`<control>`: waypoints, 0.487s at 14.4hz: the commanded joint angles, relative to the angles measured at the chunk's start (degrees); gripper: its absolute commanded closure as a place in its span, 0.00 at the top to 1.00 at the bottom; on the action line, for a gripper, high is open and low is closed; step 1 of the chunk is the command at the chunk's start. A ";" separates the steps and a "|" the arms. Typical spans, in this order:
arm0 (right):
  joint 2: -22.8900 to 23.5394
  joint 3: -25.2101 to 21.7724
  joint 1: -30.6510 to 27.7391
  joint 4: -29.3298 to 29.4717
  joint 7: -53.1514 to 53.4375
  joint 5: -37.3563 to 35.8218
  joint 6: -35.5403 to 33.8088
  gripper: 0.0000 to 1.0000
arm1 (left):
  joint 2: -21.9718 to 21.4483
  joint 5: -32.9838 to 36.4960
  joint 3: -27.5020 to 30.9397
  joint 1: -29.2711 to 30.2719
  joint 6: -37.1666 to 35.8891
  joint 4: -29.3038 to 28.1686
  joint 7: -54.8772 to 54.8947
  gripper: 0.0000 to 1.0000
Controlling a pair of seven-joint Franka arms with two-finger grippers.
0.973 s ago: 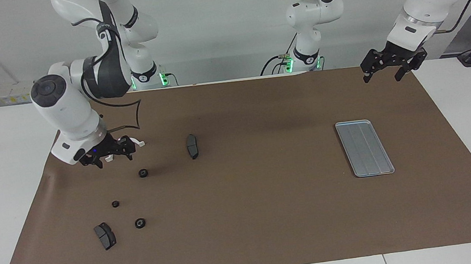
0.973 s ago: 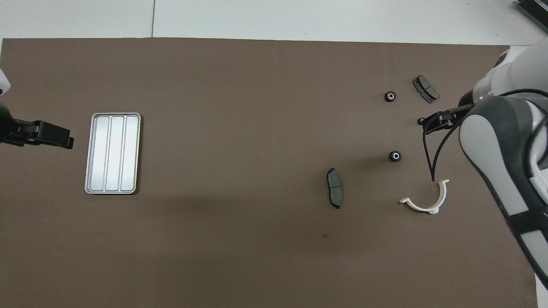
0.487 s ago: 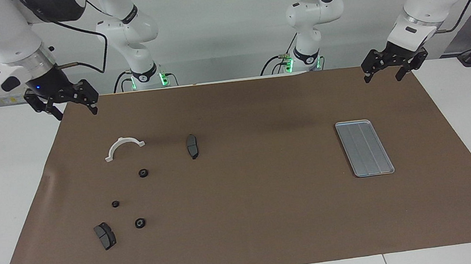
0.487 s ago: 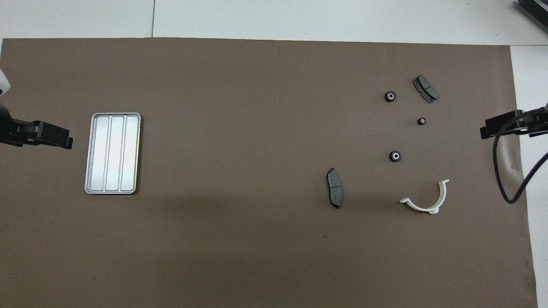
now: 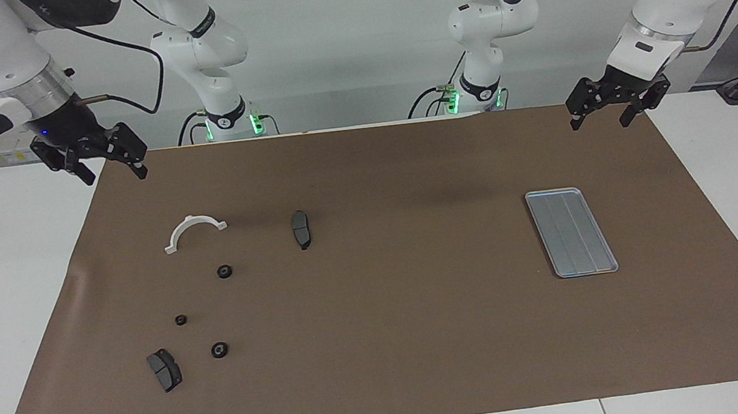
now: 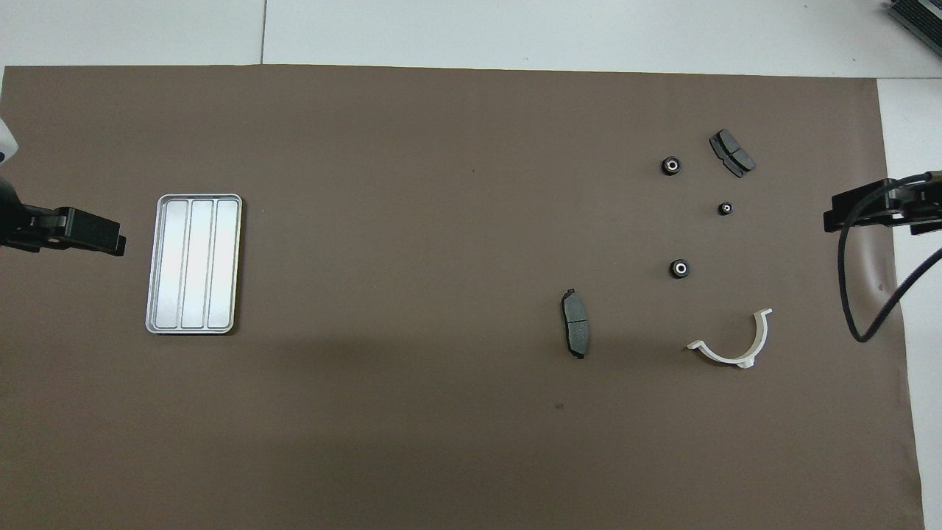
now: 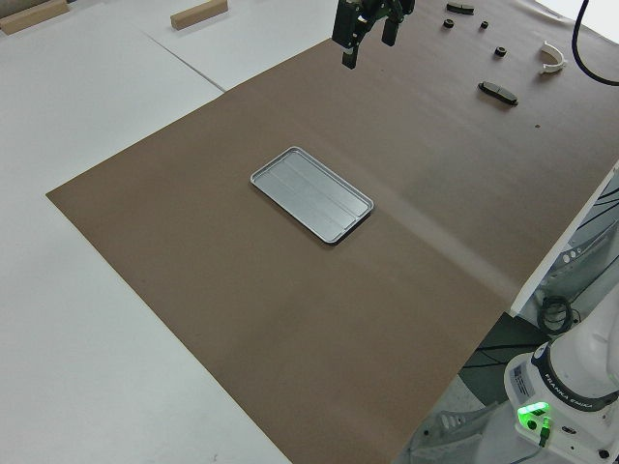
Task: Place bearing gear from tray to pile
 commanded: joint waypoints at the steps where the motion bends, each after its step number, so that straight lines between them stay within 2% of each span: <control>1: -0.63 0.30 0.07 -0.53 -1.29 -1.08 -0.94 1.00 | -0.69 0.31 -0.57 0.63 -0.23 -0.46 -0.37 1.00; 3: -1.15 0.30 0.07 -1.76 -5.25 -1.08 -0.60 1.00 | -0.77 0.49 -0.39 0.88 -0.50 -0.29 -0.36 1.00; 7: -1.33 0.21 0.07 -2.03 -5.79 -0.91 -0.33 1.00 | -1.22 0.49 -0.48 1.06 -0.24 -0.82 -0.45 1.00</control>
